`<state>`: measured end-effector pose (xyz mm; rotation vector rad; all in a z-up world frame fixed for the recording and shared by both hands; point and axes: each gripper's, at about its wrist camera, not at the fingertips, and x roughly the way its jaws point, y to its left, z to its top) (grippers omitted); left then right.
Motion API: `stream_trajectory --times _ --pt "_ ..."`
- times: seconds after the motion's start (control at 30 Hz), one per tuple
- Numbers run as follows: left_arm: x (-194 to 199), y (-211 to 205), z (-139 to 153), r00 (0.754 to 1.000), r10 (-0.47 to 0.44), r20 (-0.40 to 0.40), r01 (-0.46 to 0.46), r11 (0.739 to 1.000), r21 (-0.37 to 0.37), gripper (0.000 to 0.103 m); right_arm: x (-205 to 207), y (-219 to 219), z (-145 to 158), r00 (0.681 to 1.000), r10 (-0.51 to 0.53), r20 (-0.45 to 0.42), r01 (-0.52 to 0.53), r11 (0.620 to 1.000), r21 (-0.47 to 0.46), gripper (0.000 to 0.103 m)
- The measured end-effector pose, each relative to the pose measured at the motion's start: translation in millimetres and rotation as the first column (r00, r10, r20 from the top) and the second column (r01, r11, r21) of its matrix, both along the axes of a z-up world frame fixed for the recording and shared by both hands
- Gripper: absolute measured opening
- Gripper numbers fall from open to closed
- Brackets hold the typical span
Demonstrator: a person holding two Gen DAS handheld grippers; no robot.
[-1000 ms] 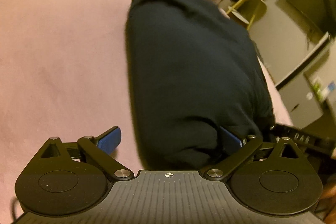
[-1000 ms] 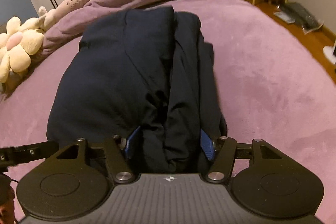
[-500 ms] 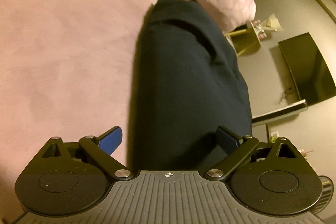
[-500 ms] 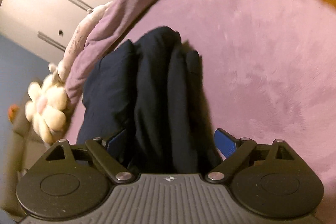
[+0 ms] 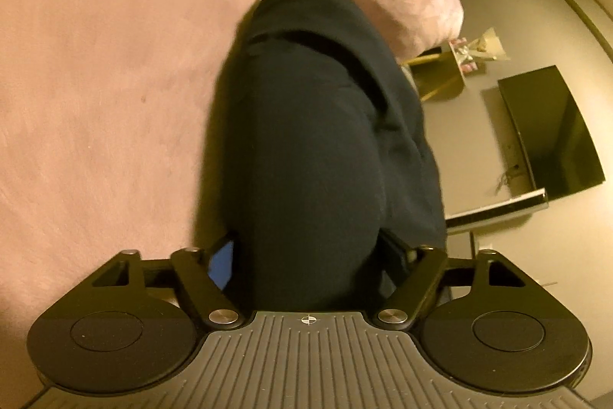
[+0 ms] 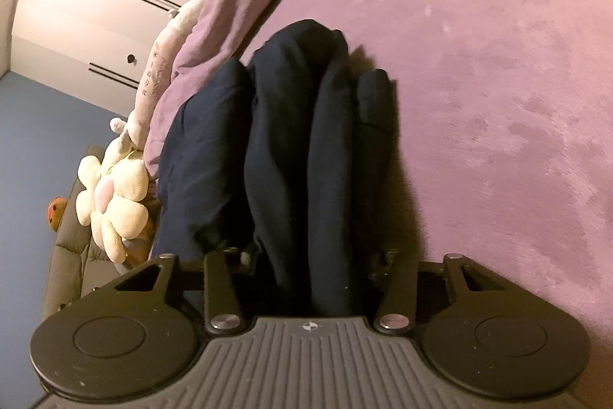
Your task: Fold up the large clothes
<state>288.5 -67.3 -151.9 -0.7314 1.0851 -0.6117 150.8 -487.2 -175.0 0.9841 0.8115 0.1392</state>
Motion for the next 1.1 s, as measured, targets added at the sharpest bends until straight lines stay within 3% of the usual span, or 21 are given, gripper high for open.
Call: stream_trajectory --times 0.23,0.43,0.5,0.63,0.77,0.9,1.07,1.1 --pt "-3 14 30 0.995 0.024 0.094 -0.027 0.999 0.034 0.070 23 29 15 0.999 0.044 0.018 -0.043 0.998 -0.040 0.040" --pt "-10 77 51 0.972 0.147 0.185 -0.170 0.979 0.115 0.070 71 100 11 0.985 0.168 0.031 -0.167 0.986 -0.027 0.040" --pt "-12 100 51 0.960 0.215 0.180 -0.241 0.961 0.139 0.070 87 128 9 0.980 0.194 0.034 -0.193 0.981 -0.033 0.040" --pt "-13 118 41 0.951 0.282 0.131 -0.304 0.931 0.200 0.072 96 157 15 0.984 0.175 0.028 -0.171 0.979 -0.109 0.055" --pt "-26 116 50 0.949 0.266 0.171 -0.302 0.922 0.243 0.074 67 147 27 0.990 0.143 0.000 -0.142 0.978 -0.154 0.057" --pt "-60 109 69 0.934 0.241 0.265 -0.317 0.901 0.295 0.074 12 147 65 0.990 0.094 0.103 -0.067 0.968 -0.241 0.057" --pt "-116 98 79 0.932 0.143 0.333 -0.265 0.896 0.356 0.076 -29 180 109 0.964 0.152 0.220 -0.072 0.939 -0.335 0.054" --pt "-121 96 78 0.936 0.125 0.329 -0.249 0.896 0.367 0.077 -32 187 115 0.956 0.173 0.236 -0.081 0.931 -0.356 0.046"
